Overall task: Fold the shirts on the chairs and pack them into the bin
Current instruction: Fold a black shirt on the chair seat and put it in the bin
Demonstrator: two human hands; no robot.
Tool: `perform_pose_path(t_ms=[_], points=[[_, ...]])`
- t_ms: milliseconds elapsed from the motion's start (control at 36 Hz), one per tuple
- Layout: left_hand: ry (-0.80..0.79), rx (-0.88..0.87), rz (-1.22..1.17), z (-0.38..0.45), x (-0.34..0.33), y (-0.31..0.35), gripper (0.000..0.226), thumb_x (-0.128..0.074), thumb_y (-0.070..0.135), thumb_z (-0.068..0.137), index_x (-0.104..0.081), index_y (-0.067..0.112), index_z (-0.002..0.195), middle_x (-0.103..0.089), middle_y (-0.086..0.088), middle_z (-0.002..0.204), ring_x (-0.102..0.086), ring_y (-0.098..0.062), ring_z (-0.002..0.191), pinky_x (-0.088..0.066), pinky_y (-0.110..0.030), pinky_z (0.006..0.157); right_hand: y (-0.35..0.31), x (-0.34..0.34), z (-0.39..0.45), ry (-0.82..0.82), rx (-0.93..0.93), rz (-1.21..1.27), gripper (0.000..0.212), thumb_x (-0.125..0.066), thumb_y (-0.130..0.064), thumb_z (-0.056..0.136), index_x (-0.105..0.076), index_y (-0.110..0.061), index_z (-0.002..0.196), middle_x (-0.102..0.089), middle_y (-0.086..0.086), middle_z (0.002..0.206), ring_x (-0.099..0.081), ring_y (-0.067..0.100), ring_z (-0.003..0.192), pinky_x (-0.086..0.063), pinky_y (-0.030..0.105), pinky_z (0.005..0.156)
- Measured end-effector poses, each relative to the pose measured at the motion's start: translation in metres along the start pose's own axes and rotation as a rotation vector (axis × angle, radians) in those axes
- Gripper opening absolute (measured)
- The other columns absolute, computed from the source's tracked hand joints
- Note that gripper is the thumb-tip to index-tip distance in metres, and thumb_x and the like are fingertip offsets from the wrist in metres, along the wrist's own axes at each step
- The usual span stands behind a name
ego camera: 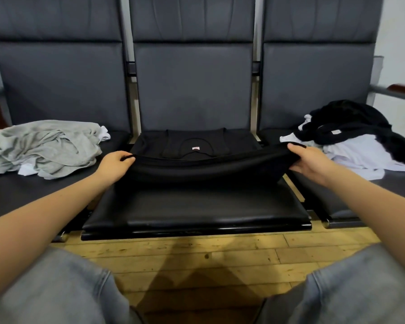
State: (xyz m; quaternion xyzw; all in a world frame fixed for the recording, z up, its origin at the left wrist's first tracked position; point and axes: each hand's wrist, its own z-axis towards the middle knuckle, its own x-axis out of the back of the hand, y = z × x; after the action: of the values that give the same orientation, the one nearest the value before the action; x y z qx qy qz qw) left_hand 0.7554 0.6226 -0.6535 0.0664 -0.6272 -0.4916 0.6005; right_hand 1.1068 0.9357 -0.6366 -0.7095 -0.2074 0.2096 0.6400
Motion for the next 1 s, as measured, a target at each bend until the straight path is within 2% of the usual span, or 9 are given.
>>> perform_pose_path(t_ms=[111,194,278,389,528,611,750,917,1000], points=[[-0.029,0.189,-0.415,-0.007,0.001,0.006,0.027,-0.054,0.015,0.098,-0.065,-0.005,0.114,-0.067,-0.015,0.099,-0.062,-0.022,0.081,-0.05,-0.032,0.077,0.0,-0.007,-0.008,-0.003,-0.017,0.095,0.024,-0.046,-0.024,0.103,-0.053,-0.016,0.125,-0.064,0.002,0.118,-0.064,0.018,0.102,-0.053,0.035,0.077],[-0.092,0.235,-0.516,-0.012,0.003,0.008,0.028,-0.046,0.015,0.102,-0.061,0.001,0.12,-0.066,-0.013,0.105,-0.061,-0.021,0.086,-0.049,-0.032,0.08,0.004,-0.014,-0.018,-0.048,-0.025,0.004,0.018,-0.043,-0.025,0.104,-0.055,-0.019,0.116,-0.065,-0.001,0.112,-0.063,0.017,0.098,-0.051,0.039,0.084],[-0.051,0.112,-0.234,-0.023,0.01,0.009,0.028,-0.041,0.018,0.103,-0.06,0.007,0.12,-0.061,-0.014,0.119,-0.054,-0.021,0.099,-0.04,-0.028,0.083,0.01,-0.016,-0.024,-0.08,-0.038,-0.159,0.03,-0.045,-0.03,0.103,-0.056,-0.016,0.127,-0.065,0.004,0.121,-0.064,0.023,0.107,-0.051,0.043,0.092],[-0.088,0.017,0.015,-0.032,0.015,0.002,0.031,-0.042,0.018,0.103,-0.059,0.004,0.125,-0.059,-0.016,0.126,-0.053,-0.03,0.116,-0.035,-0.028,0.088,0.011,-0.016,-0.034,-0.068,-0.016,-0.276,0.026,-0.046,-0.031,0.102,-0.06,-0.02,0.121,-0.067,-0.001,0.11,-0.064,0.017,0.098,-0.052,0.032,0.077],[-0.269,0.016,0.084,-0.039,0.024,-0.008,0.014,-0.052,0.019,0.099,-0.066,0.015,0.1,-0.065,-0.006,0.104,-0.059,-0.022,0.103,-0.037,-0.026,0.086,0.017,-0.012,-0.047,-0.155,-0.08,-0.346,0.023,-0.05,-0.026,0.101,-0.066,-0.011,0.109,-0.071,0.0,0.092,-0.068,0.011,0.078,-0.051,0.019,0.063],[-0.309,0.023,0.073,-0.038,0.029,-0.01,0.011,-0.057,0.014,0.096,-0.065,0.019,0.09,-0.064,-0.002,0.095,-0.058,-0.014,0.092,-0.036,-0.024,0.085,0.016,-0.013,-0.047,-0.121,-0.041,-0.387,0.022,-0.052,-0.025,0.1,-0.066,-0.01,0.11,-0.07,0.003,0.098,-0.066,0.012,0.083,-0.05,0.019,0.061],[-0.256,0.088,-0.126,-0.02,0.039,-0.007,0.016,-0.053,0.0,0.095,-0.065,0.01,0.101,-0.063,-0.006,0.092,-0.056,-0.009,0.077,-0.046,-0.022,0.077,0.001,-0.022,-0.027,0.094,0.105,-0.355,0.017,-0.052,-0.027,0.1,-0.061,-0.012,0.098,-0.06,0.007,0.091,-0.054,0.013,0.068,-0.043,0.021,0.051],[0.029,0.067,-0.181,0.011,0.042,0.0,0.021,-0.048,0.0,0.096,-0.062,0.013,0.103,-0.059,-0.008,0.088,-0.052,-0.011,0.069,-0.044,-0.006,0.057,-0.014,-0.042,0.005,0.178,0.069,-0.176,0.015,-0.051,-0.023,0.099,-0.056,-0.02,0.085,-0.06,0.01,0.113,-0.057,0.024,0.103,-0.047,0.039,0.086],[0.152,0.058,-0.091,0.037,0.039,-0.004,0.016,-0.053,0.014,0.094,-0.064,0.002,0.09,-0.057,-0.014,0.084,-0.053,-0.024,0.078,-0.042,-0.028,0.072,-0.02,-0.054,0.025,0.227,0.01,-0.098,0.009,-0.051,-0.021,0.1,-0.052,-0.012,0.101,-0.058,0.009,0.114,-0.056,0.025,0.107,-0.047,0.037,0.089]])
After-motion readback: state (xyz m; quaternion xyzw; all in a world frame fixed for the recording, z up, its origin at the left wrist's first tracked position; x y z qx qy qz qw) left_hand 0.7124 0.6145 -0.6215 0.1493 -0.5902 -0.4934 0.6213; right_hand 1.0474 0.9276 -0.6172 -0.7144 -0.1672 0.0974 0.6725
